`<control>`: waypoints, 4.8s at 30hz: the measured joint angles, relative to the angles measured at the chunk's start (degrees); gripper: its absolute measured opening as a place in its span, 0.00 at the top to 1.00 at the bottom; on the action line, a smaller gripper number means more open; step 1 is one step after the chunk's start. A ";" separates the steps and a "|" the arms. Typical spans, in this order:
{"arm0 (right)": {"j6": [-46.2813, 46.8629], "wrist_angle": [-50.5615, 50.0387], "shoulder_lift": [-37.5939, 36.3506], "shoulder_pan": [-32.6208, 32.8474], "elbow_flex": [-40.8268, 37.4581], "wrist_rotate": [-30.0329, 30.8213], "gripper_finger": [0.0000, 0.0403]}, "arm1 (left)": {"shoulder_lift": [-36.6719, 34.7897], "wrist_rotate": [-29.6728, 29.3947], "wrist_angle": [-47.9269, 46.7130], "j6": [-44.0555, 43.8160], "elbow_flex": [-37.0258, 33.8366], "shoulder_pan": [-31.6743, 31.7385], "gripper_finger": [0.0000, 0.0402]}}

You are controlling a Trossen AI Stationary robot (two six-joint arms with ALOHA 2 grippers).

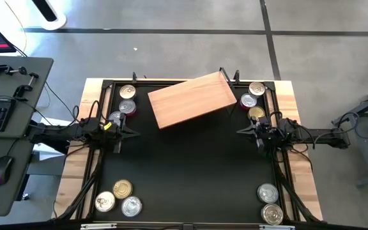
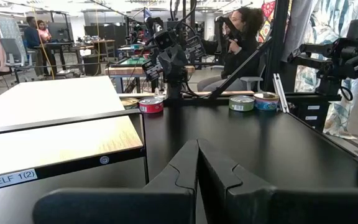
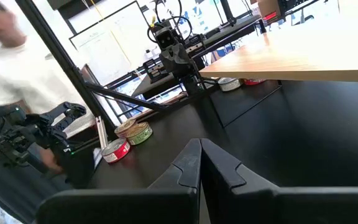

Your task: Stack canned seafood by type on shelf

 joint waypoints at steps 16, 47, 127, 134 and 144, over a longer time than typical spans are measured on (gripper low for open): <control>0.00 0.00 -0.01 0.00 0.00 -0.02 1.00 | 0.00 0.00 0.00 0.01 -0.01 0.00 1.00; 0.00 0.00 -0.02 0.00 0.00 -0.02 1.00 | 0.00 0.00 0.00 0.01 -0.01 0.00 1.00; 50.14 -38.71 85.21 23.05 47.19 -3.47 1.00 | 0.00 0.00 0.00 0.01 -0.01 0.00 1.00; 43.24 -29.92 85.36 14.11 47.17 2.22 1.00 | 0.00 0.00 0.00 0.00 -0.01 0.01 1.00; 32.59 -17.06 83.33 8.90 47.18 -3.26 1.00 | 0.02 -0.29 14.14 -12.19 -0.06 -0.24 1.00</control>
